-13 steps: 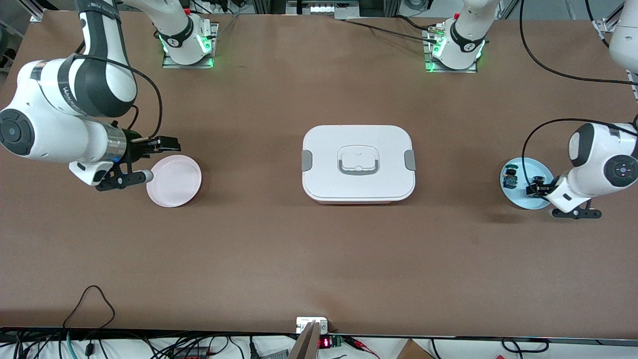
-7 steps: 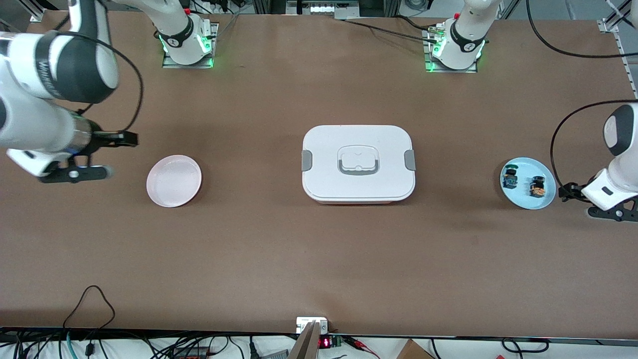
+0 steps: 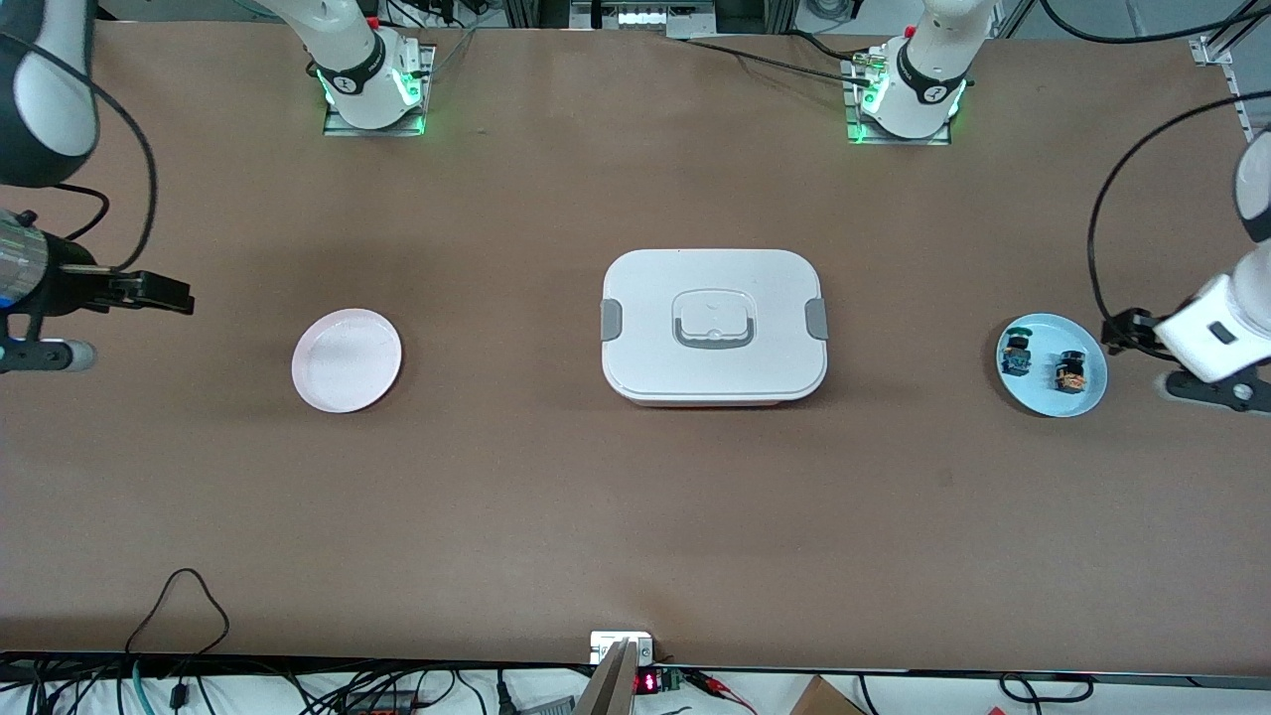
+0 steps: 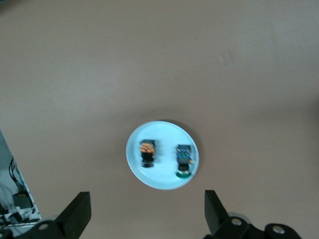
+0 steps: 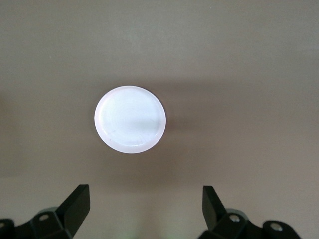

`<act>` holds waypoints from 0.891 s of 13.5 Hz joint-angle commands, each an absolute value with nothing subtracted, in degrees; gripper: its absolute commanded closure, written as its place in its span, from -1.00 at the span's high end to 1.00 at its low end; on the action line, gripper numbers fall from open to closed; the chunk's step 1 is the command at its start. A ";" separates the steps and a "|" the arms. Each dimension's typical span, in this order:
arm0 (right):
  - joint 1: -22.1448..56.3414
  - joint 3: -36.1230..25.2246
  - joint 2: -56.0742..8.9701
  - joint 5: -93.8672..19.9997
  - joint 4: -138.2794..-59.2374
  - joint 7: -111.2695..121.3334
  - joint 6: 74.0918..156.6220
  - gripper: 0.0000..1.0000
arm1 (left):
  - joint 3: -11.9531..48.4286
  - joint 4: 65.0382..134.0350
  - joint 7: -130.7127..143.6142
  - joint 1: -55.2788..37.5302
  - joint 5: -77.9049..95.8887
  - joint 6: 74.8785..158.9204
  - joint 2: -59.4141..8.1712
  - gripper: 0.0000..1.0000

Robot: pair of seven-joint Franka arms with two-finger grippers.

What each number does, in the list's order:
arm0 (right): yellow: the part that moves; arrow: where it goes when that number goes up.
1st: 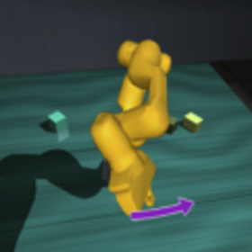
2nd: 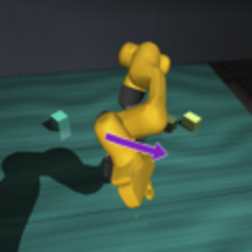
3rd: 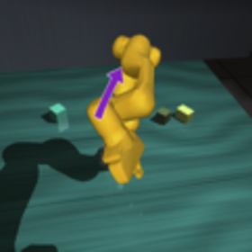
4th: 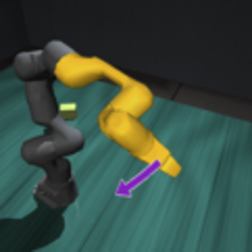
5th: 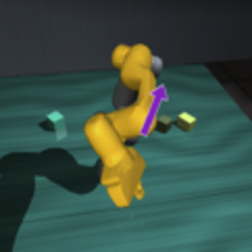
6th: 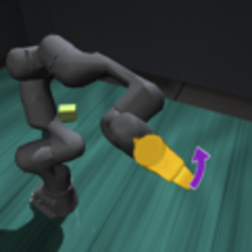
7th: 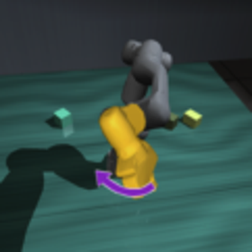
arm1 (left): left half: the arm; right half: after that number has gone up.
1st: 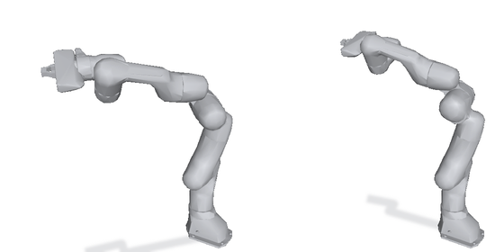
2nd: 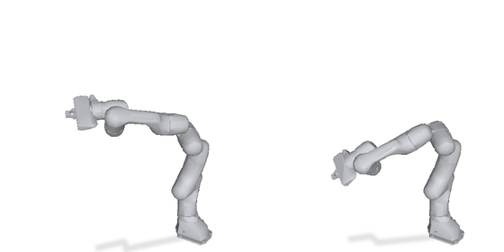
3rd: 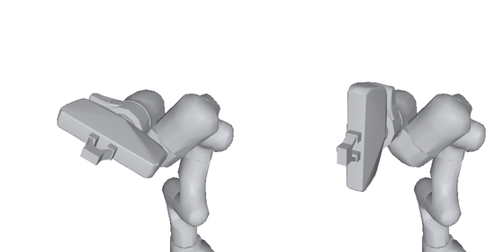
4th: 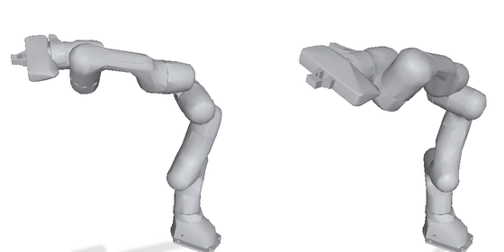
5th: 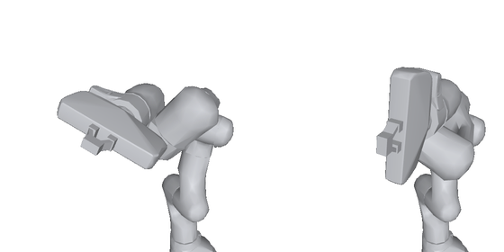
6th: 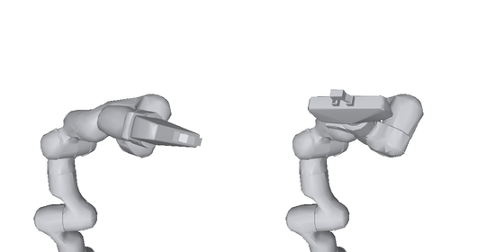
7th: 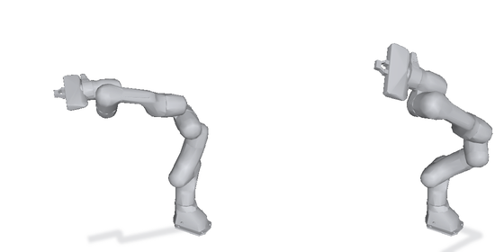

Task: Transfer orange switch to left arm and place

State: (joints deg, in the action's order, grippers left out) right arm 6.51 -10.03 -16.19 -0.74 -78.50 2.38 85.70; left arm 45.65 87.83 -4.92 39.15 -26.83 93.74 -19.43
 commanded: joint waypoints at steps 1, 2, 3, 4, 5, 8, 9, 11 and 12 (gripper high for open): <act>0.70 -4.83 -13.89 -0.79 -79.45 1.58 85.87 1.00 | 34.34 86.32 -6.06 27.83 -20.16 89.39 -13.73 1.00; 0.79 -4.83 -13.54 -0.09 -79.98 1.93 85.96 1.00 | 28.45 86.57 -6.33 22.99 -16.82 89.04 -11.62 1.00; 0.79 -4.75 -12.23 0.09 -82.16 1.93 86.65 1.00 | 23.60 86.66 -6.33 19.11 -14.61 88.42 -10.56 1.00; 0.97 -4.66 -9.52 0.17 -86.09 1.85 89.10 1.00 | 19.64 86.92 -6.50 16.72 -12.15 88.51 -9.42 1.00; 1.14 -4.57 -5.75 0.18 -92.14 1.93 93.21 1.00 | 16.55 87.36 -6.50 15.05 -9.52 88.24 -8.36 1.00; 1.05 -4.40 -2.90 0.18 -95.63 2.29 94.84 1.00 | 8.99 93.58 -6.24 12.49 -1.17 90.34 -3.53 1.00; 1.05 -4.39 -2.90 0.18 -95.54 1.94 94.49 1.00 | 5.75 95.26 -5.81 9.78 0.25 91.57 -2.65 1.00; 1.32 -4.31 -2.99 0.18 -95.19 1.85 94.31 1.00 | 2.47 99.12 -5.63 7.04 0.44 95.25 -0.02 1.00; 1.41 -4.31 -2.99 0.18 -95.19 1.85 94.31 1.00 | 2.46 101.66 -5.54 6.94 0.44 97.45 1.74 1.00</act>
State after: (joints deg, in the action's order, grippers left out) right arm 1.56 -5.10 -4.22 -0.47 -93.58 2.43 93.37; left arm 4.51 94.66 -5.23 9.36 -0.79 93.03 -3.70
